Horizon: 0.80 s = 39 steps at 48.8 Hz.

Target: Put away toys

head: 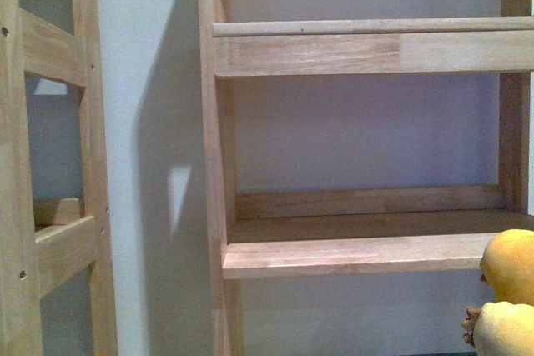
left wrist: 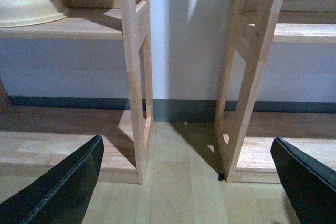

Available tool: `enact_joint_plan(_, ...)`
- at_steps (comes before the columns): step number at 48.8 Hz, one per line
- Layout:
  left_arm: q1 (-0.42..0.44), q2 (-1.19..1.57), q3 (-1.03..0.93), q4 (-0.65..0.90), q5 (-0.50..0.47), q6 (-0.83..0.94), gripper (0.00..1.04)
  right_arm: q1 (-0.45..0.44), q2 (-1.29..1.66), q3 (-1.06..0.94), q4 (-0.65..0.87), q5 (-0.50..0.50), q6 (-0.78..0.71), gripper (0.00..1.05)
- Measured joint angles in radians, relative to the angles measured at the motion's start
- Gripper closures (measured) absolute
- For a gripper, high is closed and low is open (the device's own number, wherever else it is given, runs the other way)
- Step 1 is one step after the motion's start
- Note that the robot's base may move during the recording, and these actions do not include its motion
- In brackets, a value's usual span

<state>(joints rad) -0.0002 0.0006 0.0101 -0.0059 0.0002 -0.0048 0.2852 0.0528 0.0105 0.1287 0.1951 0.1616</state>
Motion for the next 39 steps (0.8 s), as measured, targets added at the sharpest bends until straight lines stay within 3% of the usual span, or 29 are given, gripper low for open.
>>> enact_joint_plan(39, 0.0, 0.0, 0.0, 0.0, 0.0, 0.0, 0.06, 0.0, 0.0, 0.0, 0.0, 0.001, 0.0, 0.85)
